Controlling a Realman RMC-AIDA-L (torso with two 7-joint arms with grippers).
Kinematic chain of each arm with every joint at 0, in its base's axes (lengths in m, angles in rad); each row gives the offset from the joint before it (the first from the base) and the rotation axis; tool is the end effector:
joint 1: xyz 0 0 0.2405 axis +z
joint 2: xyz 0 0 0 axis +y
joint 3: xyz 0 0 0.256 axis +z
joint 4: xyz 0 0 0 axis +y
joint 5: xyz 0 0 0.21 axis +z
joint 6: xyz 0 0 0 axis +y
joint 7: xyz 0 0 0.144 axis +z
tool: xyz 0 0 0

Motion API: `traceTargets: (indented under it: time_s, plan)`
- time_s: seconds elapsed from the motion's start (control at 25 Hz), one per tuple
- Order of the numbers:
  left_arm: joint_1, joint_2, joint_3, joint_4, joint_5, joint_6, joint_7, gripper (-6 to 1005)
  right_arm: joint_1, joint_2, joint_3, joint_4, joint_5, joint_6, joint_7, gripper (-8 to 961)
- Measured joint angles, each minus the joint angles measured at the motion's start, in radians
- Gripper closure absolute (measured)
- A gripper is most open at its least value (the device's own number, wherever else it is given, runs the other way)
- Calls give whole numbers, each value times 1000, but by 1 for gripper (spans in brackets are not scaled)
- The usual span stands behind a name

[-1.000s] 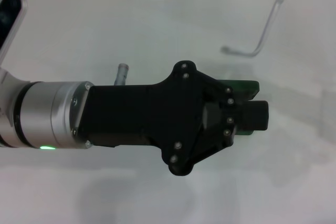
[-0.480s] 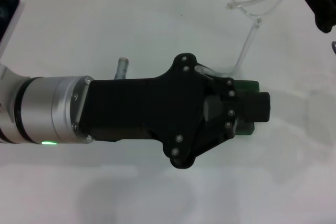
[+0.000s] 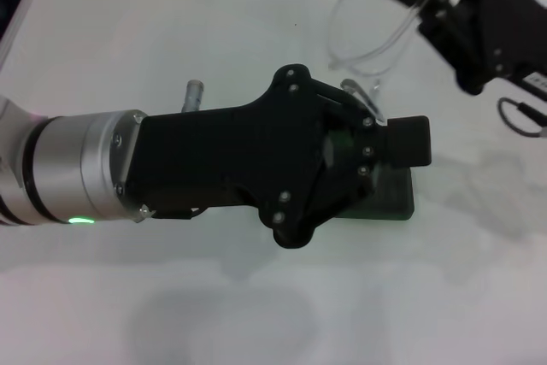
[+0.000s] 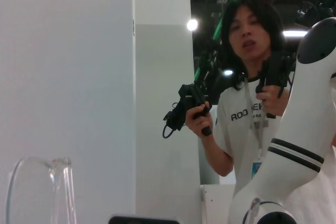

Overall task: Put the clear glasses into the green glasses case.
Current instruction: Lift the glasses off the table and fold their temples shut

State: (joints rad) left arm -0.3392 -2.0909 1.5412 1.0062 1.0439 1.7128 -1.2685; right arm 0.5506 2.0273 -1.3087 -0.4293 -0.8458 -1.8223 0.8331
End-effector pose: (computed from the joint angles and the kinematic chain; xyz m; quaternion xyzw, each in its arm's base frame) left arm -0.1207 0.2569 -0.0088 0.8631 -0.0302 0.5013 0.0530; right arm 0.1716 0.3146 0.0207 -0.8047 -0.0461 0.5723 0.1514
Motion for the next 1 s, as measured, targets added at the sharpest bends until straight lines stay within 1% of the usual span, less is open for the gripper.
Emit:
traceTargets:
  time_s: [0.36, 0.56, 1.0]
  plan:
    - [-2, -1, 1, -6, 0, -4, 1, 977, 24, 1, -92, -2, 10, 24, -11, 842]
    - [-4, -1, 0, -23, -9, -5, 2, 977, 22, 1, -141, -9, 55, 25, -22, 842]
    - [6, 0, -10, -27, -12, -1, 9, 977, -9, 0, -135, -4, 105, 17, -46, 842]
